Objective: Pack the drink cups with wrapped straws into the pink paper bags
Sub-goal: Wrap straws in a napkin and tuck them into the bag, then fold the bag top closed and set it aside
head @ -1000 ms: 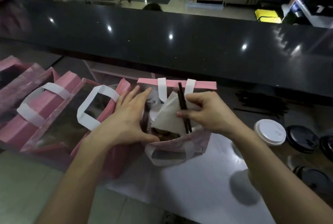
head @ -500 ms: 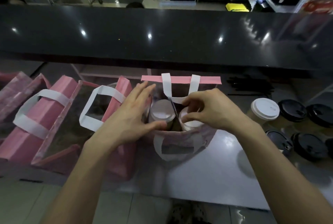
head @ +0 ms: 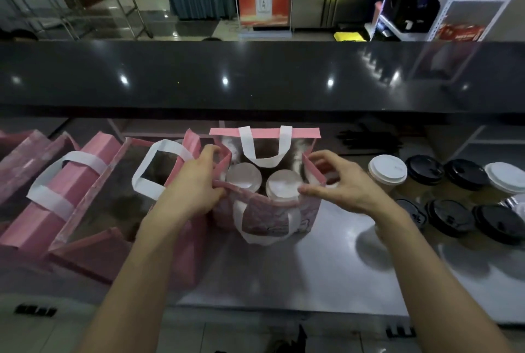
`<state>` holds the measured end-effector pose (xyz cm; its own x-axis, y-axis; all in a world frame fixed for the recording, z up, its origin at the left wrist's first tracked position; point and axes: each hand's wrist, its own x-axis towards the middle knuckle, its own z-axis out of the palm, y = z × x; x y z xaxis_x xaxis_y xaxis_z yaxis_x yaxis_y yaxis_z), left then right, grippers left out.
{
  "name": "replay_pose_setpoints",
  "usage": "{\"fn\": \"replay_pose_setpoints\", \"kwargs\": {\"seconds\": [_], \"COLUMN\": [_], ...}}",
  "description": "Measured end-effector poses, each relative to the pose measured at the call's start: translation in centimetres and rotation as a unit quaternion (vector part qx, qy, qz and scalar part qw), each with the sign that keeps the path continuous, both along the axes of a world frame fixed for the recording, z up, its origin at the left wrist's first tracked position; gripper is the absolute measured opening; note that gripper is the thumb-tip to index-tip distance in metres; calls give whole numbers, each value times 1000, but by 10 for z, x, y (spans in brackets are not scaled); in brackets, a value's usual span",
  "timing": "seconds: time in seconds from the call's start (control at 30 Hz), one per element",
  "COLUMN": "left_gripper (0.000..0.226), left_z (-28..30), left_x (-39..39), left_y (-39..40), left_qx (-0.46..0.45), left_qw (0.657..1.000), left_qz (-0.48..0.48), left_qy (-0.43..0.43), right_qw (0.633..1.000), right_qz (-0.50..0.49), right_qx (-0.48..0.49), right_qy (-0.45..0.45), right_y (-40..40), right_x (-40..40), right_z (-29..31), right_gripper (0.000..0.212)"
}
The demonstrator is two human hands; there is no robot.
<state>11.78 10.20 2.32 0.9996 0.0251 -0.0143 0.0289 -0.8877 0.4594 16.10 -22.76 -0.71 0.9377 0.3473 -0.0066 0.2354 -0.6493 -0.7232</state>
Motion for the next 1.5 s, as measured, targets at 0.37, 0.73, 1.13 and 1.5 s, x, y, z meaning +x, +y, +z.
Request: {"fn": "replay_pose_setpoints", "kwargs": {"seconds": [0.37, 0.73, 1.13, 1.5], "left_gripper": [57, 87, 71, 53], "left_z": [-38, -61, -74, -56], "left_x": [-31, 11, 65, 69], "left_y": [-46, -16, -17, -16], "left_qx": [-198, -310, -442, -278], "left_qw": [979, 945, 890, 953], "left_qz": [8, -71, -81, -100], "left_qy": [-52, 80, 77, -63], "right_qw": [991, 991, 977, 985], "right_qz": [56, 39, 18, -53], "right_qx": [92, 80, 196, 156], "right_qy": [81, 97, 87, 43], "right_y": [-69, -90, -86, -79], "right_x": [-27, 16, 49, 35], "right_z": [-17, -24, -34, -35], "right_gripper": [73, 89, 84, 71]}}
